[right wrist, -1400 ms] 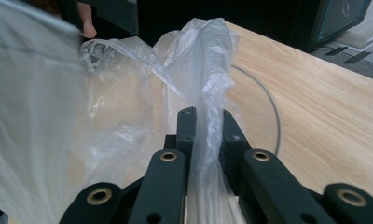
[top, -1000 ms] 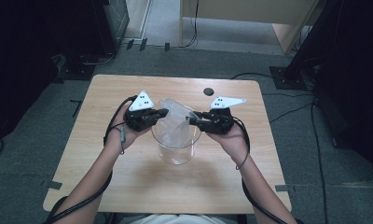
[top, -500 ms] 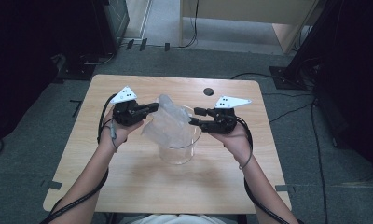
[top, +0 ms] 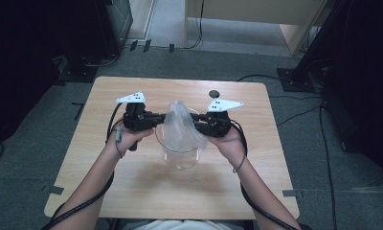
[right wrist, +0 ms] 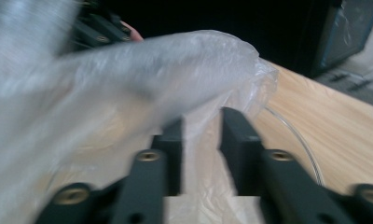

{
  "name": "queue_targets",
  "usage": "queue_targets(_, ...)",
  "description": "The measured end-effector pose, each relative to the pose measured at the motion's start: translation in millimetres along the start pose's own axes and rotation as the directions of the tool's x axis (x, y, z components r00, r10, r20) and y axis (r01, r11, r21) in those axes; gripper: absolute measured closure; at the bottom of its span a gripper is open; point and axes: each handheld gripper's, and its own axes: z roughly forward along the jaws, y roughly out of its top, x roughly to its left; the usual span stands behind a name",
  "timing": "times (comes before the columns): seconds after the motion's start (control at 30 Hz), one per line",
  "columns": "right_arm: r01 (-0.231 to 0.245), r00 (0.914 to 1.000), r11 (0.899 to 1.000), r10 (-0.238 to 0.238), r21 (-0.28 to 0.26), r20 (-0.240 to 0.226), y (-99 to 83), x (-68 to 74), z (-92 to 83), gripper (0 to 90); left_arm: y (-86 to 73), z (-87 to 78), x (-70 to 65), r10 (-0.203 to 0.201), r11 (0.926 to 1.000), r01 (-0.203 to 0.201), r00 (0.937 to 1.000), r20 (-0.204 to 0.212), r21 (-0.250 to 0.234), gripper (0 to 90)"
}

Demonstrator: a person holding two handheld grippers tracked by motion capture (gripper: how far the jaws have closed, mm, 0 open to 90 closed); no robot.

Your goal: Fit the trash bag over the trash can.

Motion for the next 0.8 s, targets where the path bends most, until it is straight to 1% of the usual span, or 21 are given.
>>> queue_targets(0.07,-0.035,0.9994,0.999,0.036,0.025,-0.001,1.0,-0.8,-1.7,88.4,-1.0,-1.7,1.3,0.0,0.9999,0.0,0.9998,-0.019,0.015,90.0)
queue_targets(0.1,-0.053,0.9986,0.998,0.053,0.031,0.001,1.4,-2.4,-3.5,90.0,-1.3,-3.6,3.1,0.0,0.9998,0.0,0.9997,-0.024,0.018,90.0)
queue_targets(0.13,-0.068,0.9977,0.997,0.068,0.041,0.002,1.9,-4.7,-6.0,90.0,-1.6,-5.7,5.1,-0.008,0.9998,0.009,0.9995,-0.03,0.015,90.0)
queue_targets(0.2,-0.101,0.9948,0.994,0.101,0.043,0.004,2.6,-8.9,-11.4,90.0,-1.7,-10.3,8.8,-0.018,0.9998,0.019,0.9991,-0.038,0.004,90.0)
queue_targets(0.3,-0.114,0.9934,0.993,0.114,0.039,0.013,3.2,-14.1,-20.2,90.0,-1.4,-16.2,12.3,-0.024,0.9997,0.024,0.9979,-0.06,-0.001,90.0)
queue_targets(0.37,-0.116,0.9931,0.993,0.116,0.028,0.02,3.8,-16.6,-25.3,90.0,-1.4,-18.1,13.1,-0.029,0.9995,0.029,0.9977,-0.062,-0.011,90.0)
queue_targets(0.47,-0.111,0.9936,0.994,0.111,0.016,0.023,4.6,-18.3,-29.1,90.0,-0.9,-19.3,13.6,-0.022,0.9997,0.022,0.9969,-0.075,-0.012,90.0)
queue_targets(0.53,-0.102,0.9946,0.995,0.102,0.014,0.021,4.6,-18.0,-29.4,90.0,-0.9,-20.1,13.9,-0.026,0.9995,0.024,0.9969,-0.075,-0.018,90.0)
queue_targets(0.57,-0.085,0.9963,0.996,0.085,0.009,0.013,4.4,-17.2,-29.4,87.9,-0.9,-20.3,13.8,-0.023,0.9996,0.022,0.9968,-0.077,-0.02,90.0)
queue_targets(0.6,-0.06,0.9982,0.998,0.06,-0.004,0.006,3.8,-16.3,-28.5,80.0,-1.0,-20.5,14.0,-0.023,0.9995,0.021,0.9968,-0.077,-0.025,90.0)
queue_targets(0.63,-0.046,0.9988,0.999,0.046,-0.005,-0.016,3.6,-15.6,-26.7,74.9,-1.0,-20.8,14.6,-0.023,0.9994,0.021,0.9968,-0.077,-0.029,90.0)
queue_targets(0.67,-0.023,0.9994,1.0,0.023,-0.002,-0.026,3.4,-14.1,-24.6,69.2,-1.0,-21.4,15.3,-0.026,0.9992,0.023,0.9962,-0.084,-0.033,90.0)
queue_targets(0.73,0.034,0.9986,0.999,-0.034,-0.003,-0.04,2.3,-9.5,-19.9,61.6,-1.4,-23.1,18.0,-0.04,0.9987,0.037,0.9955,-0.086,-0.035,90.0)
queue_targets(0.8,0.067,0.9956,0.998,-0.067,-0.011,-0.065,1.6,-5.4,-14.1,51.9,-2.5,-22.6,18.9,-0.047,0.9983,0.044,0.9955,-0.083,-0.038,90.0)
